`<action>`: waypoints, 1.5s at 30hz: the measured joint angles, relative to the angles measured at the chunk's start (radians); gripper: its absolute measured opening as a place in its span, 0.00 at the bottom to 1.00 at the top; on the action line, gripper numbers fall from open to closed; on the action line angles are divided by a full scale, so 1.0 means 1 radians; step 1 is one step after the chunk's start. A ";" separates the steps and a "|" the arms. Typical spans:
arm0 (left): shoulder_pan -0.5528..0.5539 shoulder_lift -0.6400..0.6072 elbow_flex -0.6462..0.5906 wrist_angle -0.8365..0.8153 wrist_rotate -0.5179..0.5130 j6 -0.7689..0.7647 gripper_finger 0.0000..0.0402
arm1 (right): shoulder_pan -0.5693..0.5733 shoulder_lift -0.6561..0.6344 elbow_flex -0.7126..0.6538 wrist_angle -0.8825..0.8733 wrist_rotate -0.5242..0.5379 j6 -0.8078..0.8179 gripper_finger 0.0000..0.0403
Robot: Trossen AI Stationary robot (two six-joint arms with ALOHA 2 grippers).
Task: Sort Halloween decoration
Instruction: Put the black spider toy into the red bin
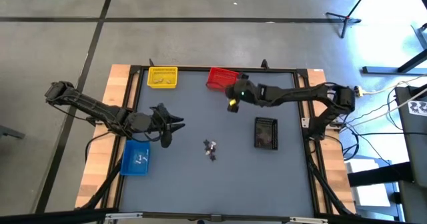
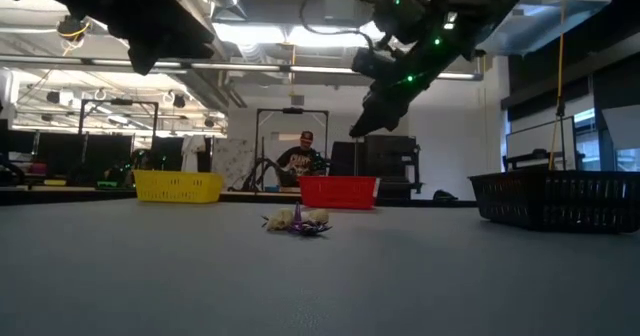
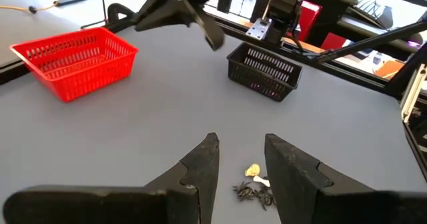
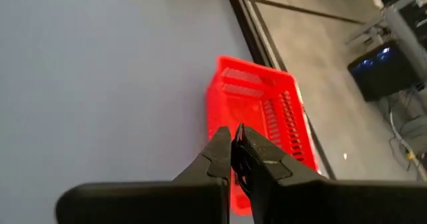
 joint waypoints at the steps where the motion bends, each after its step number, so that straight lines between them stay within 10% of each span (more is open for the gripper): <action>1: 0.000 0.000 0.000 0.000 0.000 0.000 0.28 | -0.019 0.000 0.000 0.000 -0.020 0.000 0.05; 11: 0.000 0.000 0.000 -0.003 0.000 0.000 0.28 | -0.143 0.023 0.001 0.003 -0.176 0.001 0.05; 32: 0.000 0.000 0.000 -0.006 0.005 -0.001 0.28 | -0.144 0.022 0.001 0.052 -0.174 0.000 0.06; 45: 0.000 0.000 0.000 -0.006 0.005 -0.003 0.28 | -0.144 0.022 0.001 0.047 -0.173 0.000 0.34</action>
